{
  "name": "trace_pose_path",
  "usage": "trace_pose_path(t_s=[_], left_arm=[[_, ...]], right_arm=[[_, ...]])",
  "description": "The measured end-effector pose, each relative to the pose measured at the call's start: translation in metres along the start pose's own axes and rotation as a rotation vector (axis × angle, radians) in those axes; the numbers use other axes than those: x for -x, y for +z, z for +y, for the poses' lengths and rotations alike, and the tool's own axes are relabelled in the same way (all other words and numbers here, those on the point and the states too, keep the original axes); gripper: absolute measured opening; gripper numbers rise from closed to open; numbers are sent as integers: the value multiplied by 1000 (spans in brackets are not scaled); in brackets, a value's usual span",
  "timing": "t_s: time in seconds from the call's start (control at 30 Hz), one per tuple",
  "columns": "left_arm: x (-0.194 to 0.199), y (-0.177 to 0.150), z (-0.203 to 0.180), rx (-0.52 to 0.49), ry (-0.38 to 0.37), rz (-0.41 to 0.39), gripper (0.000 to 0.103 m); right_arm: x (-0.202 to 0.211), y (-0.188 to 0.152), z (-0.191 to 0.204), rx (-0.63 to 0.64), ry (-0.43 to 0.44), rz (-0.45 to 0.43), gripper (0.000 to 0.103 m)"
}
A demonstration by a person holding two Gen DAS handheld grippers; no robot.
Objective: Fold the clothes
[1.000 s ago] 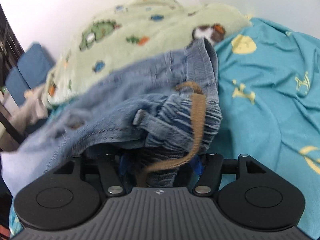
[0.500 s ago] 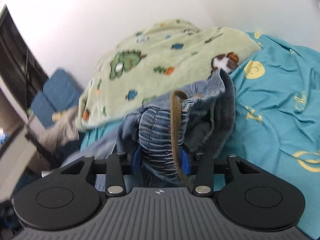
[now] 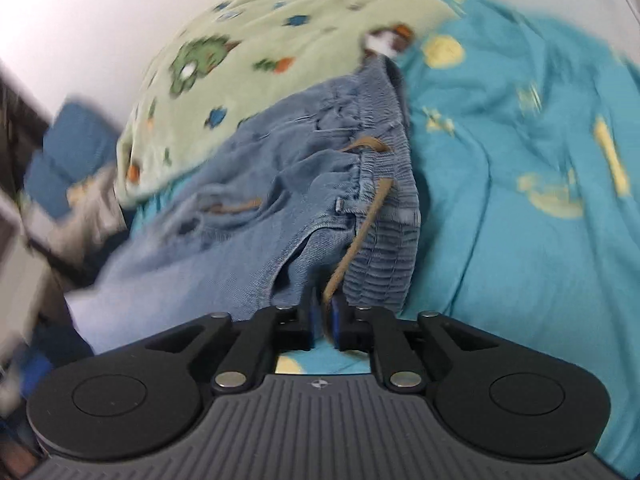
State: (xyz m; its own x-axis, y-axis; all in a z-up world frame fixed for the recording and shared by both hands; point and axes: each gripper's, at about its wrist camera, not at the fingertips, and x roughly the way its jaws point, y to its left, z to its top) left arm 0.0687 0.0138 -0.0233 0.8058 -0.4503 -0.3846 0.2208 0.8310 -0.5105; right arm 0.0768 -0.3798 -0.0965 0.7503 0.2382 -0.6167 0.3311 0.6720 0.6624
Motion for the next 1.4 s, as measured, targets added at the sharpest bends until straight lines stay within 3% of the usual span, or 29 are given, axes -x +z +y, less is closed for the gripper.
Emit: trace_pose_path(t_s=[0.03,0.07,0.1,0.17,0.23,0.3,0.4,0.53,0.63,0.73,0.8,0.9,1.1,1.4], left_arm=[[0,0,0,2,3,2,65],[-1,-1,1,4,6,4,65],[-1,-1,1,6,9,6,65],[-2,-2,1,11,15,9,65],[-3,-3,2,18,24,9,65],[-5,-4,4,27,33,9,65],[-9,-4,8,54,45,12,65],[-17,-3,15,96,57,22,65],[-26,-4,18,117,59,44,65],[-33,-6,18,103,70,56,65],[-35,-7,18,93,74,56,65],[-34,-8,18,87,72,57,65],[-26,-7,15,77,59,38,65],[-18,-5,9,56,43,15,65]], right_arm=[[-2,-2,-7,-90,29,2,20],[-4,-4,-15,-180,57,4,33],[-7,-6,-20,-256,74,-2,53],[-16,-9,-27,-368,110,2,62],[-25,-6,-29,-455,125,15,65],[-34,-1,-32,-542,116,20,86],[-50,2,-41,-651,97,40,88],[-68,11,-48,-663,42,79,89],[-80,18,-53,-644,-2,90,87],[-84,23,-55,-582,-52,99,67],[-80,24,-51,-524,-75,88,46],[-65,28,-35,-402,-88,35,34],[-17,37,4,-160,-25,-145,21],[28,87,13,-25,-16,-451,17]])
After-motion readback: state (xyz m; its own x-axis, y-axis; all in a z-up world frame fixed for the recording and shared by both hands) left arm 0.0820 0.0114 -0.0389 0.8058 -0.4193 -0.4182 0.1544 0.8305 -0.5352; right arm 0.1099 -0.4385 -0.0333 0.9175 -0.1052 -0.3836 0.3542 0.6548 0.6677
